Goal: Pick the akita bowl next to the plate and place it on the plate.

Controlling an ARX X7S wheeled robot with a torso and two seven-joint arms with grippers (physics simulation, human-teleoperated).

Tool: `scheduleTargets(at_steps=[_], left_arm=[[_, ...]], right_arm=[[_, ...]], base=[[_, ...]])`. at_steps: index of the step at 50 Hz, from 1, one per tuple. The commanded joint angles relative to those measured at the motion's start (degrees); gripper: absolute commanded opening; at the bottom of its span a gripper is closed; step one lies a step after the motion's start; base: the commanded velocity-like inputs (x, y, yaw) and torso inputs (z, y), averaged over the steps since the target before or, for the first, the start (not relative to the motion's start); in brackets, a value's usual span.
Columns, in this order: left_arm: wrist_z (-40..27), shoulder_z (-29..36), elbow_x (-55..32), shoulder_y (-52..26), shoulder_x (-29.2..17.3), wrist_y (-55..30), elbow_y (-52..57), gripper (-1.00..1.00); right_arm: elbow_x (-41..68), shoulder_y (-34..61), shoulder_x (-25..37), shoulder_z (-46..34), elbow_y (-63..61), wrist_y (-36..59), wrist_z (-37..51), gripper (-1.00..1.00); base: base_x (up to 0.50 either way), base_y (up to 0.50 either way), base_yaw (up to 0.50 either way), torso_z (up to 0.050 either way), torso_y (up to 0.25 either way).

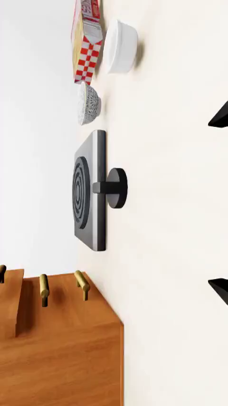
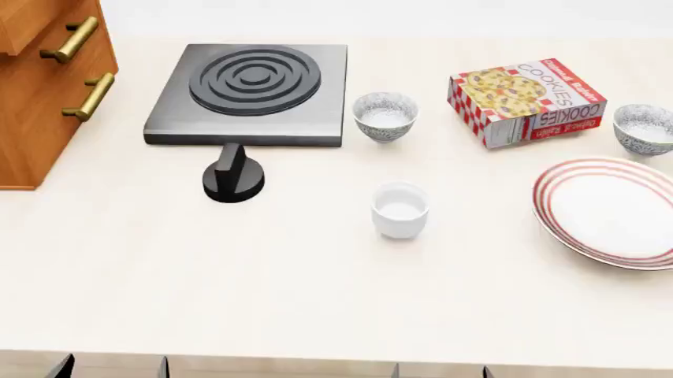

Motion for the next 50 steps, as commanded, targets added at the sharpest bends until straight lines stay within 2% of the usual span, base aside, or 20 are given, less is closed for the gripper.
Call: scheduleTargets(at_steps=[1,20,25,27,28,33,40,46,50], left_arm=[[-0.75,1.15,-1.37,0.18,-0.82,0.35,-0.22,1.0],[-3.75,3.71,-5.02,0.38,-3.46,-1.07,1.61,1.0],[-5.38,3.04,-5.52,0.11,-4.13,-3.16,3.73,1.0],[-5.34,1.36,-8.69,-0.87,-4.78,-8.07,6.84,1.0],[-5.82,0.98,-8.6,-1.21,-4.96,-7.83,7.11,1.0],[-7.18,-3.28,-10.66,-6.04,-7.61,-10.59,5.79,1.0],[-9.19,-10.34,-12.78,-12.84,-10.36,-6.89,-4.91,1.0],[-8.91,-12.62,-12.99,-15.59,-11.42,-1.29,-13.23,1.0],[-9.7,-12.48,-12.5,-15.52,-11.13,-0.6,-13.11,1.0]], right_arm=[[-0.41,-0.12,0.96,-1.34,0.35,-0.69,1.86,1.0],[2.6,0.37,3.29,-3.86,0.33,0.51,4.66,1.0],[4.15,0.21,3.59,-3.73,-0.18,1.63,5.07,1.0],[4.54,0.04,3.75,-3.89,-1.32,3.23,5.32,1.0],[4.9,0.05,3.82,-3.86,-1.61,3.68,5.36,1.0],[7.58,-0.37,4.43,-3.62,-8.95,9.24,5.49,1.0],[10.44,1.46,5.73,-3.83,-23.05,21.95,7.0,1.0],[14.95,5.77,6.9,-1.33,-35.0,34.21,9.56,1.0],[17.63,9.16,7.42,0.33,-39.27,39.62,10.63,1.0]], base=[[0.0,0.0,0.0,0.0,0.0],[0.0,0.0,0.0,0.0,0.0],[0.0,0.0,0.0,0.0,0.0],[0.0,0.0,0.0,0.0,0.0],[0.0,0.0,0.0,0.0,0.0],[0.0,0.0,0.0,0.0,0.0],[0.0,0.0,0.0,0.0,0.0],[0.0,0.0,0.0,0.0,0.0],[0.0,0.0,0.0,0.0,0.0]])
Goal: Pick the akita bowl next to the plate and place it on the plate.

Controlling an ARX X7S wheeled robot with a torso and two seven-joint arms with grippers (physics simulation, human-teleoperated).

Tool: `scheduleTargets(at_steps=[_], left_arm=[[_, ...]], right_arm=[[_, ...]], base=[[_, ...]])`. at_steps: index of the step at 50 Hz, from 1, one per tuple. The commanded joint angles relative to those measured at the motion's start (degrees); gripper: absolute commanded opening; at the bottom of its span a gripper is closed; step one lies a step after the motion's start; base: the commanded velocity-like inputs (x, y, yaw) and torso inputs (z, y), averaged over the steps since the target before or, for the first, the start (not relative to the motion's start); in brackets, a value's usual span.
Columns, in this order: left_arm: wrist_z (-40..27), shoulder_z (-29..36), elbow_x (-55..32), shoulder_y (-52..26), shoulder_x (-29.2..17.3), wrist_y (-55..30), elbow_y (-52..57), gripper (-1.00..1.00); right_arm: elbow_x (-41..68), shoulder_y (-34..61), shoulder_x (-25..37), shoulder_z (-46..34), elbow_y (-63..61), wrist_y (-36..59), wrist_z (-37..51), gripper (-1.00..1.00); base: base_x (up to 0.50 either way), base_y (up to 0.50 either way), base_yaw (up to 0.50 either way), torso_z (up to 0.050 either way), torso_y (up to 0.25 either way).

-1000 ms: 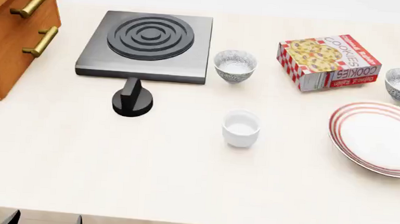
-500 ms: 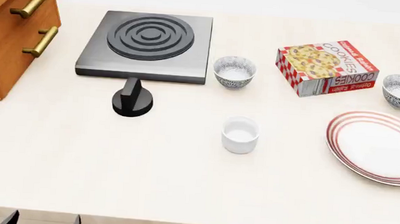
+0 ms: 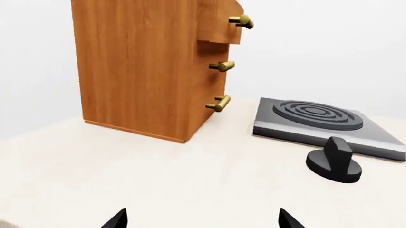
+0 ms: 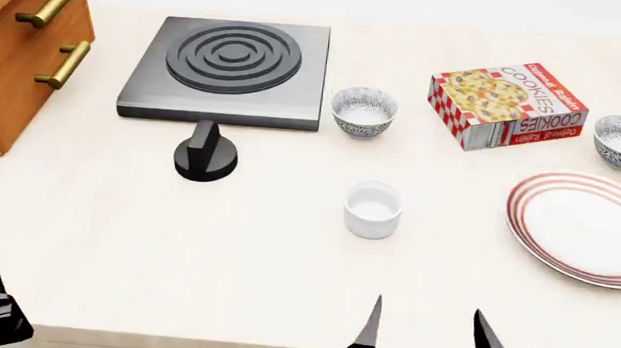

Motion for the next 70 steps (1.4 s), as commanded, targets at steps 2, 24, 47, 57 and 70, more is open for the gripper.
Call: scheduleTargets(at_steps=[2,24,47,57,70], left_arm=[[-1.05,-4.03,-1.57,-4.38,-1.58,4.21,-7.83,1.0],[-1.04,-3.08,-1.91,-4.3,-1.92,4.23,-8.2,1.0],[-1.46,-2.41,-1.94,-4.18,-2.15,5.24,-8.94,1.0],[-1.69,-2.24,-2.29,-4.06,-2.35,4.81,-8.46,1.0],[-1.87,-1.99,-2.54,-3.92,-2.54,4.99,-8.52,1.0]], right_arm=[[6.48,7.11,2.13,2.7,-16.55,17.97,3.41,1.0],[10.87,15.86,4.75,5.49,-20.55,24.48,4.31,1.0],[13.39,15.18,4.9,6.27,-19.15,24.64,4.37,1.0],[13.88,15.25,5.09,6.22,-19.26,24.7,4.89,1.0],[14.68,15.29,5.38,6.1,-19.5,24.8,5.37,1.0]], base=[[0.0,0.0,0.0,0.0,0.0],[0.0,0.0,0.0,0.0,0.0],[0.0,-0.33,0.0,0.0,0.0],[0.0,-0.5,0.0,0.0,0.0],[0.0,-0.5,0.0,0.0,0.0]])
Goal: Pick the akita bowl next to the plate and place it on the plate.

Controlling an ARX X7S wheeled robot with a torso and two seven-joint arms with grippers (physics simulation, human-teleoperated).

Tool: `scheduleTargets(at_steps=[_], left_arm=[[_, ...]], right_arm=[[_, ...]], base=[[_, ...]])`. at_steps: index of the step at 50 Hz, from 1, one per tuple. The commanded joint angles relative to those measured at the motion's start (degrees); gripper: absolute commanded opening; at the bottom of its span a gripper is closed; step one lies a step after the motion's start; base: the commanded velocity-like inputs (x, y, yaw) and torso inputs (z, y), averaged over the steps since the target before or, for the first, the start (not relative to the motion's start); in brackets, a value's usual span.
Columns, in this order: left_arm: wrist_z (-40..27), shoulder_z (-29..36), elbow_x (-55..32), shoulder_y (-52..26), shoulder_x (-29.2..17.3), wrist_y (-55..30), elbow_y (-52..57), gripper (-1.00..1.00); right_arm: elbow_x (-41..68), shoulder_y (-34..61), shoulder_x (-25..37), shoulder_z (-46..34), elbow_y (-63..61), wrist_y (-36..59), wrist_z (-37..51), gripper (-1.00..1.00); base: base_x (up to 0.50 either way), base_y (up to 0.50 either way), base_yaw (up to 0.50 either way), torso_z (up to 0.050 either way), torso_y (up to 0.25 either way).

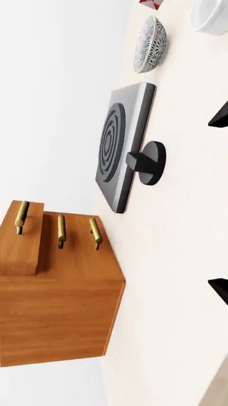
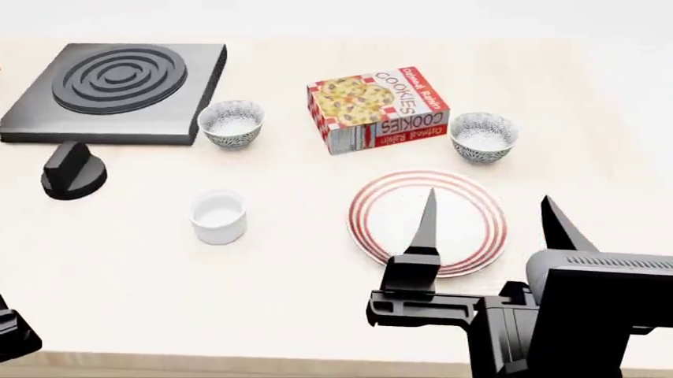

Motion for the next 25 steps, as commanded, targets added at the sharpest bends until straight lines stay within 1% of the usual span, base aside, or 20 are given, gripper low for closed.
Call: scheduleTargets(at_steps=[1,12,14,15,22,25], left_arm=[[-0.21,0.22,-0.28,0.13,-0.18,-0.05,0.16,1.0],[-0.25,0.43,-0.5,-0.08,-0.29,0.35,-0.54,1.0],[-0.38,0.56,-0.37,-0.03,-0.33,0.33,-0.4,1.0],[-0.35,0.53,-0.51,-0.03,-0.35,0.26,-0.36,1.0],[-0.59,0.7,-0.6,0.13,-0.48,-0.01,0.12,1.0],[-0.67,0.78,-0.66,0.08,-0.53,-0.13,0.18,1.0]], right_arm=[[0.64,-0.01,0.33,-0.04,-0.16,0.02,0.41,1.0],[0.74,-0.17,0.79,-0.45,0.47,-0.64,0.49,1.0],[0.67,-0.77,0.49,-0.24,0.69,-3.26,-0.37,1.0],[0.29,-0.42,0.88,-0.8,0.51,-1.91,0.32,1.0],[0.82,0.05,1.33,-1.29,0.66,-0.33,0.8,1.0],[1.35,-0.14,1.4,-1.27,0.6,-0.73,0.32,1.0]], base=[[0.0,-0.5,0.0,0.0,0.0],[0.0,-0.5,0.0,0.0,0.0],[0.0,-0.47,0.0,0.0,0.0],[0.0,0.0,0.0,0.0,0.0],[0.0,0.0,0.0,0.0,0.0],[0.25,0.0,0.0,0.0,0.0]])
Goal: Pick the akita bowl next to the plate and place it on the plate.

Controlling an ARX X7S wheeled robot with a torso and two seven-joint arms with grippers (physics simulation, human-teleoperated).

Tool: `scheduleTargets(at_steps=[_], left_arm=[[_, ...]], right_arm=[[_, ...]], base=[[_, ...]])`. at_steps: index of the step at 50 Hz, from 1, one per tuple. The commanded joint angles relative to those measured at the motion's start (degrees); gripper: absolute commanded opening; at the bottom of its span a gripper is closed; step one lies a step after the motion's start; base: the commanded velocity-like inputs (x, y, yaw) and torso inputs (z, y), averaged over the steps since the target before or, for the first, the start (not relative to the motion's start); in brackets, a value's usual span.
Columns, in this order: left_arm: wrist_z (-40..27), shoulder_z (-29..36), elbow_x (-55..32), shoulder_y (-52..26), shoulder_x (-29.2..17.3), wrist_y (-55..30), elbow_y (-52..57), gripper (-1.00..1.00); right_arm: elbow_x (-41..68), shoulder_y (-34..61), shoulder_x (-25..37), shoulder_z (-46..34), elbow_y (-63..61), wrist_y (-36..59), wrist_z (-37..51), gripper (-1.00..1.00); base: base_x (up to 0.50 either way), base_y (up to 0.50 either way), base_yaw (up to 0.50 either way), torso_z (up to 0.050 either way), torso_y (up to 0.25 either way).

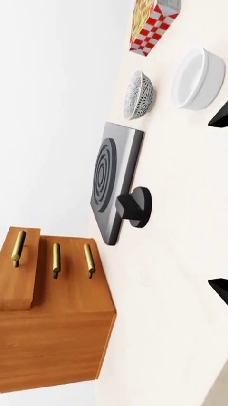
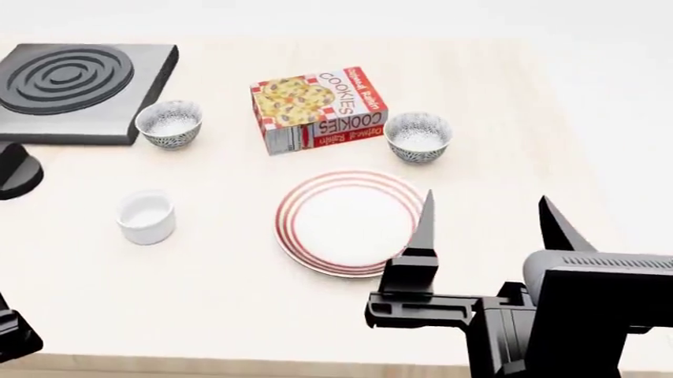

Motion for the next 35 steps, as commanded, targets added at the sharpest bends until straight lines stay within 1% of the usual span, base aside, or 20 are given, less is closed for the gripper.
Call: scheduleTargets(at_steps=[1,35], left_arm=[[-0.28,0.23,-0.2,0.04,-0.27,-0.23,0.34,1.0],[-0.92,0.85,-0.86,0.3,-0.72,-0.3,0.67,1.0]], right_arm=[[0.74,0.08,0.48,-0.67,0.36,0.16,-0.14,1.0],[1.81,0.11,1.16,-1.2,0.65,-0.16,0.95,1.0]], base=[[0.5,0.0,0.0,0.0,0.0],[0.5,0.0,0.0,0.0,0.0]])
